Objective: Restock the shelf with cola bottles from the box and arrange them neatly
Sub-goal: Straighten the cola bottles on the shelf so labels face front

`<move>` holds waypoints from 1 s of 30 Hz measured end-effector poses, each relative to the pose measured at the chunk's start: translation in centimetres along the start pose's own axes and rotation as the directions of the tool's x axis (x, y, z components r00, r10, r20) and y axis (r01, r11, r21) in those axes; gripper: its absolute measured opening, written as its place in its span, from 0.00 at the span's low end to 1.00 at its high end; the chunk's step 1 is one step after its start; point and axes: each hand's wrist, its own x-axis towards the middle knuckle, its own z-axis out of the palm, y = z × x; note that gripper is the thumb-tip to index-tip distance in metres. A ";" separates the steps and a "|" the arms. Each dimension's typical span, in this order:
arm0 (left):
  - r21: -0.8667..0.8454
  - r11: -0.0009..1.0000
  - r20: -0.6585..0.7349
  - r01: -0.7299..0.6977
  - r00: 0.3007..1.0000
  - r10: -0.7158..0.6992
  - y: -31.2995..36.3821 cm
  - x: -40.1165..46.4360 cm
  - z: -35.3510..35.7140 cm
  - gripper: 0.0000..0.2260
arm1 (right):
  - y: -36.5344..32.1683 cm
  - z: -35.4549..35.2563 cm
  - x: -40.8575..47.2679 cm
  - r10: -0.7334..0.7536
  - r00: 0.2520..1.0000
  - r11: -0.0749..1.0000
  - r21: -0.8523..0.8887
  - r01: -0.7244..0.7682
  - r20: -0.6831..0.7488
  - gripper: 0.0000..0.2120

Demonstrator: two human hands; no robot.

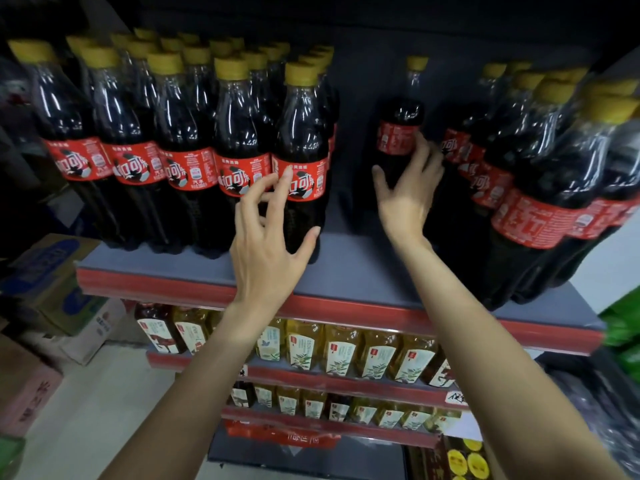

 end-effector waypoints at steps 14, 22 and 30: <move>0.027 1.000 0.017 0.005 1.000 -0.005 -0.1 0.3 -0.1 0.32 | 1.6 4.4 4.4 0.046 0.986 0.931 0.352 -0.101 0.163 0.50; 0.010 1.000 0.044 0.003 0.999 -0.003 -0.2 0.5 -0.4 0.32 | 1.2 4.5 5.3 -0.004 0.903 0.872 0.443 -0.207 0.430 0.50; 0.008 1.000 0.050 -0.006 0.999 0.006 -0.3 0.5 -0.4 0.32 | 1.0 5.4 4.6 0.015 0.964 0.979 0.192 -0.068 0.266 0.49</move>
